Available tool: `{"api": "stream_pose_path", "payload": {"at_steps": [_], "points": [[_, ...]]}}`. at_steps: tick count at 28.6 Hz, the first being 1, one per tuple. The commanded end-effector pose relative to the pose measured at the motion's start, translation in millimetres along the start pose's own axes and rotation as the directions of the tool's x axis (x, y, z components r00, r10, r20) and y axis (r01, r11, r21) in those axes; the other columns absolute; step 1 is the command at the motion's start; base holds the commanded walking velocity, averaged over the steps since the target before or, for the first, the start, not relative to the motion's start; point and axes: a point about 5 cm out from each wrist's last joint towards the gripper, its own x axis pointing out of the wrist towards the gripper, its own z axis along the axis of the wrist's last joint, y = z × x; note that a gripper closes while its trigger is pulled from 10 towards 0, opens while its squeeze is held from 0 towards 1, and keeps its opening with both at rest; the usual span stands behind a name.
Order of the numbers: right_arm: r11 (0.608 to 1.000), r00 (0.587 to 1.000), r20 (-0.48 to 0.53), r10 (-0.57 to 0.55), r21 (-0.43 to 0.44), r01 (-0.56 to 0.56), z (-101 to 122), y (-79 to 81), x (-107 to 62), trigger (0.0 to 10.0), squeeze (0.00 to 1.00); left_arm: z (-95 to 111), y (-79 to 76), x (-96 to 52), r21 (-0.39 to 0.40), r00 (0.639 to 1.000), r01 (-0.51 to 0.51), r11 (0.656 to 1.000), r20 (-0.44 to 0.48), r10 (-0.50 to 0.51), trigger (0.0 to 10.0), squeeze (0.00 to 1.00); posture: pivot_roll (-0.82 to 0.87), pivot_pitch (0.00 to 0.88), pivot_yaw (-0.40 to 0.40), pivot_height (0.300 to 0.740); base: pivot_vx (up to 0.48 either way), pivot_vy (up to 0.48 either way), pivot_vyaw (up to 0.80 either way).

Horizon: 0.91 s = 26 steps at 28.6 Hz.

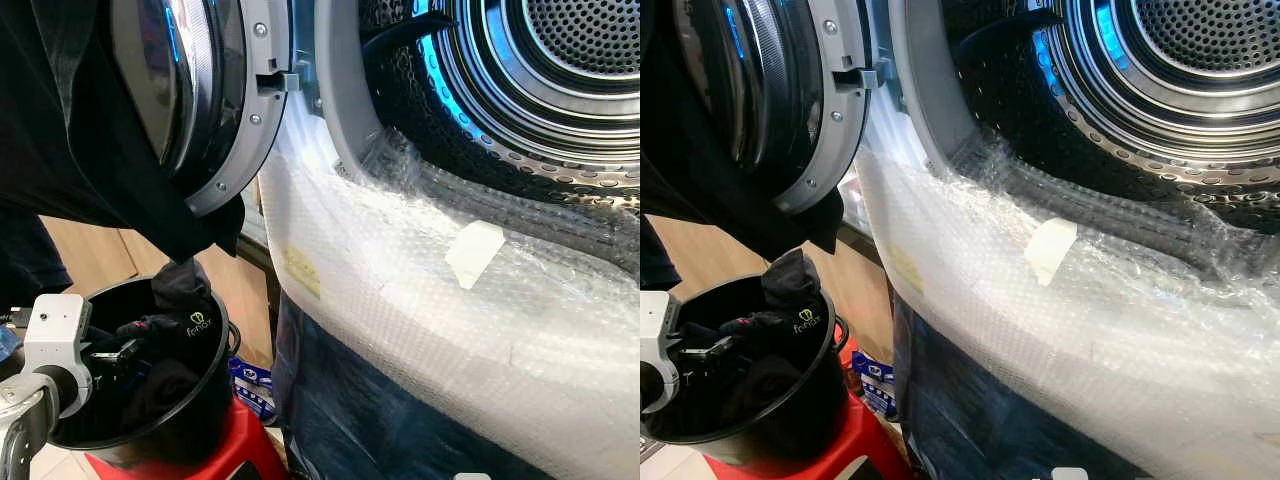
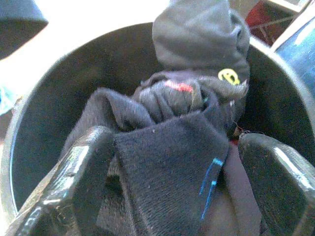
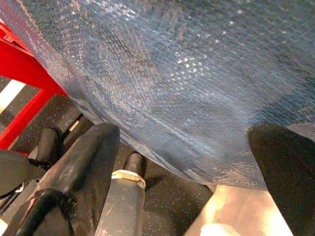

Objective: Clothes washing

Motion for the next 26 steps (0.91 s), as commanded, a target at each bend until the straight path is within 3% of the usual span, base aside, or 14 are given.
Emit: {"api": "stream_pose_path", "payload": {"at_steps": [1,12,13,26], "points": [[1.0,1.0,0.002,0.007,-0.016,-0.007,0,0.4,-0.2,10.0,0.0,-12,3.0,2.4,-0.01,0.998,-0.037,0.999,-0.06,0.037,10.0,0.0,0.24,0.0,-0.006,0.74,0.0,0.0,0.0],[0.999,1.0,0.005,0.017,-0.03,-0.017,1,2.5,0.3,10.0,0.0,-12,-0.1,3.2,-0.009,0.998,-0.021,1.0,-0.055,0.021,10.0,0.0,0.25,0.0,-0.006,0.74,0.0,0.0,0.0],[0.999,1.0,0.006,0.019,-0.032,-0.019,2,3.0,0.5,10.0,0.0,-14,-1.8,3.6,-0.002,0.998,-0.009,1.0,-0.063,0.008,0.0,0.0,0.25,0.0,-0.005,0.74,0.0,0.0,0.0],[0.999,1.0,0.008,0.016,-0.032,-0.016,1,2.2,0.3,10.0,0.0,-16,-11.4,5.7,0.009,0.997,0.036,0.999,-0.07,-0.035,0.0,0.0,0.24,0.0,-0.008,0.74,0.0,0.0,0.0]]}}
